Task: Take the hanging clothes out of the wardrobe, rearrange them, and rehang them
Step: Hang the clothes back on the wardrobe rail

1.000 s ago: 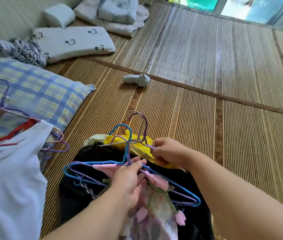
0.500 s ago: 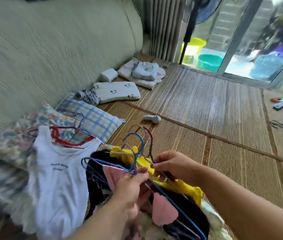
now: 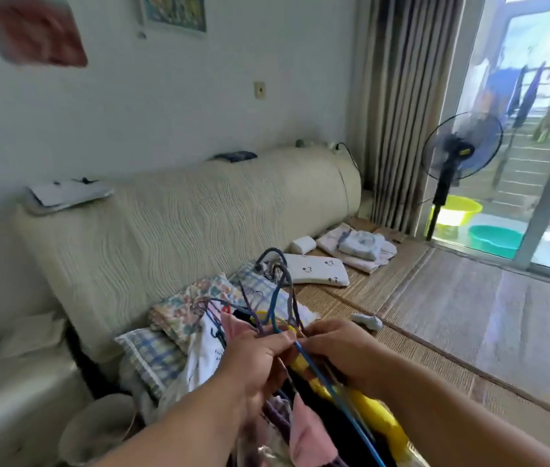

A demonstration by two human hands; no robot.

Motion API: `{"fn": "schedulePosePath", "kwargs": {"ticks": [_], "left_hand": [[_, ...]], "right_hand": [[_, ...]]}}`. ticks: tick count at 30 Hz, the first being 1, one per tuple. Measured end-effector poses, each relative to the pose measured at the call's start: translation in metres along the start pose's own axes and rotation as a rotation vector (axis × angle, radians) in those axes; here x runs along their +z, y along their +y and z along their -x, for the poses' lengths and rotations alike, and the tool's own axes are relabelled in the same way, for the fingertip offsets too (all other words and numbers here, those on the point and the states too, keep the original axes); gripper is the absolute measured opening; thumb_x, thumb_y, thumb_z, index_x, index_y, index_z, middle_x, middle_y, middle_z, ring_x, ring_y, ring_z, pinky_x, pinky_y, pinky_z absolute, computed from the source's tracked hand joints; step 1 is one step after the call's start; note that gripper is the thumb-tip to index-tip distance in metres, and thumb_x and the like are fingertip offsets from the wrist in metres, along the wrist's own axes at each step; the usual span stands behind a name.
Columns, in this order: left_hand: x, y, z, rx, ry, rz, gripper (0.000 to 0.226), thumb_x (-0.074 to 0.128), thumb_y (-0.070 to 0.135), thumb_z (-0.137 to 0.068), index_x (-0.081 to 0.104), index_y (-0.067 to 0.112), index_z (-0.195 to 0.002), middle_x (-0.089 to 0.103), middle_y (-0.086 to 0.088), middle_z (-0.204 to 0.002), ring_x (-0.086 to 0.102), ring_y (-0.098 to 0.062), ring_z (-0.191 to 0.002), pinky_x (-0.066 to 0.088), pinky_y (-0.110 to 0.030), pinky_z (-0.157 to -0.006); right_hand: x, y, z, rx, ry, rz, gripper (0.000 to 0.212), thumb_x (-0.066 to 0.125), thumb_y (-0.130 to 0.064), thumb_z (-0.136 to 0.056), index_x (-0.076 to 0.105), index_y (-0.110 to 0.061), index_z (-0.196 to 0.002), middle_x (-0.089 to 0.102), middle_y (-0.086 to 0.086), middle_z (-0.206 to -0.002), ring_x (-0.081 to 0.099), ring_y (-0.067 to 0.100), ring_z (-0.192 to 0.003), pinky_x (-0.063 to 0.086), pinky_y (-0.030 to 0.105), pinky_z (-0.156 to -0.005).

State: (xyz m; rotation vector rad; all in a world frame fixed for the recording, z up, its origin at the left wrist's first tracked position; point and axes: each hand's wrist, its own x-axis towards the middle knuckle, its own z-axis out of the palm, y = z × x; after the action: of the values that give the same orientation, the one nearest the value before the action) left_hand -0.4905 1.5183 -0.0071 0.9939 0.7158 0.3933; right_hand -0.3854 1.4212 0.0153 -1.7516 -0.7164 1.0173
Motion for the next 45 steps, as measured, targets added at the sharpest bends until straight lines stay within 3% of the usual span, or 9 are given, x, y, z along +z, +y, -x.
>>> {"fn": "schedulePosePath", "kwargs": {"ticks": [3,7,10,12,15,19,25,36,45], "left_hand": [[-0.007,0.024,0.042,0.076,0.043,-0.018,0.016,0.063,-0.002,-0.083,0.067,0.009,-0.072,0.069,-0.006,-0.066,0.064,-0.012,-0.053,0.045,-0.021,-0.051],[-0.012,0.066,0.101,0.215,0.066,0.002,0.013,0.061,-0.004,-0.082,0.072,0.000,-0.075,0.067,-0.022,-0.089,0.064,-0.029,-0.078,0.047,-0.038,-0.078],[-0.009,0.092,0.140,0.326,0.101,0.005,0.011,0.058,-0.002,-0.085,0.069,-0.003,-0.088,0.064,-0.027,-0.097,0.057,-0.034,-0.091,0.039,-0.039,-0.076],[-0.010,0.104,0.163,0.396,0.125,0.016,0.019,0.053,-0.004,-0.088,0.070,0.000,-0.080,0.069,-0.019,-0.078,0.065,-0.026,-0.072,0.047,-0.027,-0.064],[-0.007,0.115,0.201,0.505,0.202,0.007,0.035,0.051,-0.004,-0.090,0.070,0.007,-0.062,0.062,-0.005,-0.050,0.056,-0.009,-0.037,0.038,-0.014,-0.034],[0.003,0.121,0.244,0.597,0.400,-0.027,0.016,0.056,0.005,-0.090,0.058,0.005,-0.073,0.058,-0.005,-0.051,0.050,-0.011,-0.035,0.034,-0.017,-0.034],[0.023,0.113,0.299,0.693,0.687,0.021,0.029,0.056,0.011,-0.092,0.051,0.006,-0.064,0.051,-0.006,-0.046,0.051,-0.013,-0.033,0.036,-0.016,-0.034],[0.026,0.088,0.414,0.614,1.009,0.009,0.023,0.054,0.004,-0.091,0.049,0.009,-0.068,0.051,0.000,-0.038,0.048,-0.009,-0.029,0.031,-0.012,-0.031],[0.022,0.049,0.498,0.497,1.142,-0.080,0.018,0.059,0.015,-0.086,0.057,0.015,-0.068,0.052,0.004,-0.045,0.046,-0.006,-0.037,0.036,-0.015,-0.041]], "right_hand": [[0.019,-0.032,0.031,-0.059,-0.024,0.046,0.017,0.067,-0.015,-0.086,0.066,0.003,-0.087,0.064,0.010,-0.068,0.060,0.023,-0.059,0.052,0.047,-0.077],[0.038,-0.086,0.073,-0.132,-0.119,-0.026,0.028,0.064,-0.018,-0.089,0.064,0.007,-0.100,0.070,0.012,-0.081,0.062,0.027,-0.073,0.050,0.042,-0.076],[0.045,-0.119,0.094,-0.184,-0.224,-0.046,0.020,0.062,-0.020,-0.091,0.065,-0.001,-0.092,0.070,0.009,-0.076,0.062,0.019,-0.060,0.045,0.034,-0.064],[0.051,-0.137,0.106,-0.215,-0.291,-0.039,0.015,0.061,-0.019,-0.091,0.064,-0.007,-0.084,0.070,0.008,-0.073,0.063,0.017,-0.055,0.042,0.027,-0.053],[0.063,-0.156,0.125,-0.257,-0.387,-0.022,0.014,0.060,-0.020,-0.092,0.064,-0.008,-0.087,0.071,0.006,-0.074,0.064,0.014,-0.055,0.041,0.019,-0.042],[0.074,-0.166,0.152,-0.289,-0.528,-0.057,0.018,0.057,-0.019,-0.093,0.066,-0.004,-0.088,0.072,0.007,-0.076,0.064,0.014,-0.055,0.040,0.019,-0.040],[0.091,-0.169,0.192,-0.350,-0.717,0.001,0.021,0.063,-0.023,-0.090,0.067,-0.006,-0.079,0.071,0.010,-0.074,0.057,0.014,-0.049,0.041,0.024,-0.047],[0.132,-0.183,0.271,-0.489,-0.918,0.128,0.016,0.056,-0.022,-0.094,0.061,-0.009,-0.084,0.067,0.003,-0.065,0.060,0.013,-0.051,0.040,0.018,-0.043],[0.170,-0.194,0.329,-0.459,-0.998,0.198,0.029,0.056,-0.024,-0.094,0.057,-0.011,-0.068,0.049,-0.002,-0.046,0.041,0.009,-0.037,0.034,0.020,-0.038]]}}
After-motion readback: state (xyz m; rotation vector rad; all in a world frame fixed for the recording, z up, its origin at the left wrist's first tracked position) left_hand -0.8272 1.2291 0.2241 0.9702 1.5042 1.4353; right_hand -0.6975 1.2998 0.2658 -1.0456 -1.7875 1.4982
